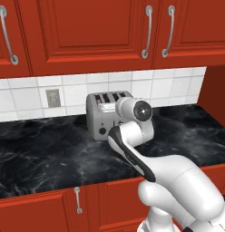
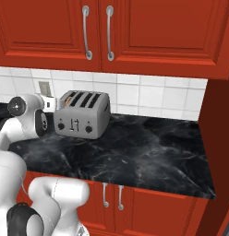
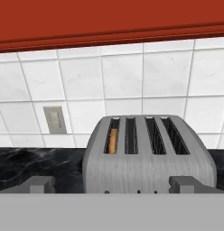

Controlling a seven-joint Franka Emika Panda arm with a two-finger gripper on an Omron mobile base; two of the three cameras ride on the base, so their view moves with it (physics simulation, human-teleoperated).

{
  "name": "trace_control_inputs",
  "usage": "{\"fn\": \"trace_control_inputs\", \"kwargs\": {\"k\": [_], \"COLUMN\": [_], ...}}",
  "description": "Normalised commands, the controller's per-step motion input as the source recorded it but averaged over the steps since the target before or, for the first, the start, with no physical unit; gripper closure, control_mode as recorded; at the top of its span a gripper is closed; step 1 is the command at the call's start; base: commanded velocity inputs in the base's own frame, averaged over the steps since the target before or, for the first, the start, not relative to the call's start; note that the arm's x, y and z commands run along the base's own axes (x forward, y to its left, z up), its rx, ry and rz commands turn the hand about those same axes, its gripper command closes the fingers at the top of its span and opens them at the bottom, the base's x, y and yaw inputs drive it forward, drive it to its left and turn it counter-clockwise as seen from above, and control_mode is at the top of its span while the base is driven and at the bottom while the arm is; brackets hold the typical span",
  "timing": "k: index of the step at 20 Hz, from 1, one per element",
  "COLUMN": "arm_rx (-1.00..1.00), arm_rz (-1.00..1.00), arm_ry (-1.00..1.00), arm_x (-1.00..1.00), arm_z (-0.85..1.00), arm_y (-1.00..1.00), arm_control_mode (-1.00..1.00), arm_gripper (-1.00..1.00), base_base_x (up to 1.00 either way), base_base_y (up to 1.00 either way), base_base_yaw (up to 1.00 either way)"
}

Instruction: Start the toaster. Once the lever pops up, take the bread to the plate on the dining counter.

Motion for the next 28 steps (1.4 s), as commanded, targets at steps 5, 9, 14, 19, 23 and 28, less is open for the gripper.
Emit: {"fn": "trace_control_inputs", "kwargs": {"k": [5,9,14,19,23,28], "arm_rx": [0.00,0.00,0.00,0.00,0.00,0.00], "arm_rz": [0.00,0.00,0.00,0.00,0.00,0.00], "arm_ry": [0.00,0.00,0.00,0.00,0.00,0.00], "arm_x": [0.03,0.00,0.00,0.00,0.00,0.00], "arm_z": [-0.08,-0.11,0.00,0.00,0.00,0.00], "arm_y": [0.00,0.00,0.00,0.00,0.00,0.00], "arm_control_mode": [-1.00,-1.00,-1.00,-1.00,-1.00,-1.00], "arm_gripper": [-1.00,-1.00,-1.00,-1.00,-1.00,-1.00], "base_base_x": [0.00,0.00,0.00,0.00,0.00,0.00], "base_base_y": [0.00,0.00,0.00,0.00,0.00,0.00], "base_base_yaw": [0.00,0.00,0.00,0.00,0.00,0.00]}}
